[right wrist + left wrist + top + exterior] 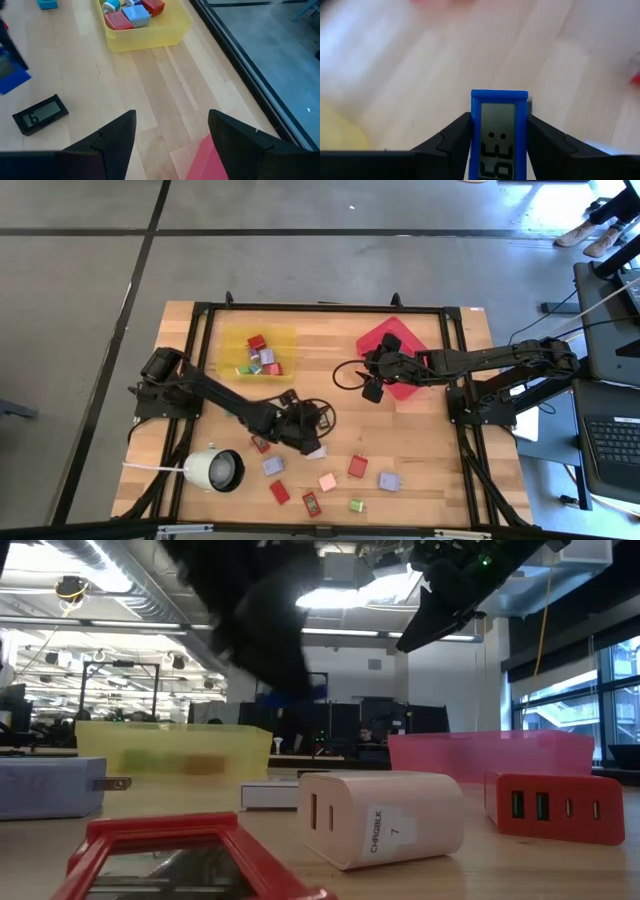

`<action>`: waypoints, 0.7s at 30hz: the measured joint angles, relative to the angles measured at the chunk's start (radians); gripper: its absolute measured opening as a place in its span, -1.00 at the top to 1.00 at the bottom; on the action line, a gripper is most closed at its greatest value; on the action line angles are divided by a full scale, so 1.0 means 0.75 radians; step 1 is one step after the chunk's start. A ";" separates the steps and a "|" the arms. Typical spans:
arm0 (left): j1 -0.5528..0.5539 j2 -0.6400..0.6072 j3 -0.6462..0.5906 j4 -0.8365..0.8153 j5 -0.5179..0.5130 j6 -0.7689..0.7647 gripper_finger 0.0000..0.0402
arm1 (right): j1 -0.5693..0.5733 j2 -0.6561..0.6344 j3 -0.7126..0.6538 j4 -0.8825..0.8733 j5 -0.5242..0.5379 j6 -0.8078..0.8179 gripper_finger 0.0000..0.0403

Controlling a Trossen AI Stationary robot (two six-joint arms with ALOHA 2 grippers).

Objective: Pick & Place Office items
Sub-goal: Put the blue digital clock into the pink bin

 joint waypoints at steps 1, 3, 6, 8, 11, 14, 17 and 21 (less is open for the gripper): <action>0.000 -0.001 0.027 0.000 -0.021 0.050 0.20 | 0.000 0.000 0.000 0.001 0.001 -0.002 -0.25; -0.001 -0.001 0.074 -0.002 -0.070 0.173 0.22 | -0.001 0.000 0.000 0.010 0.002 -0.003 -0.25; -0.005 -0.002 0.127 -0.001 -0.181 0.335 0.23 | -0.001 0.000 0.000 0.013 0.003 0.030 -0.25; -0.012 -0.002 0.146 -0.001 -0.282 0.433 0.21 | -0.001 0.000 0.000 0.022 0.004 0.061 -0.25; -0.014 -0.003 0.156 0.002 -0.475 0.553 0.19 | -0.001 0.000 0.000 0.068 0.000 0.152 -0.25; -0.009 -0.003 0.156 0.002 -0.646 0.624 0.19 | 0.000 0.000 0.000 0.116 -0.007 0.291 -0.25; 0.001 -0.004 0.156 0.006 -0.755 0.682 0.20 | -0.001 -0.001 0.000 0.132 -0.040 0.386 -0.25; 0.022 -0.005 0.156 0.045 -0.813 0.759 0.21 | -0.001 -0.001 0.000 0.154 -0.023 0.416 -0.25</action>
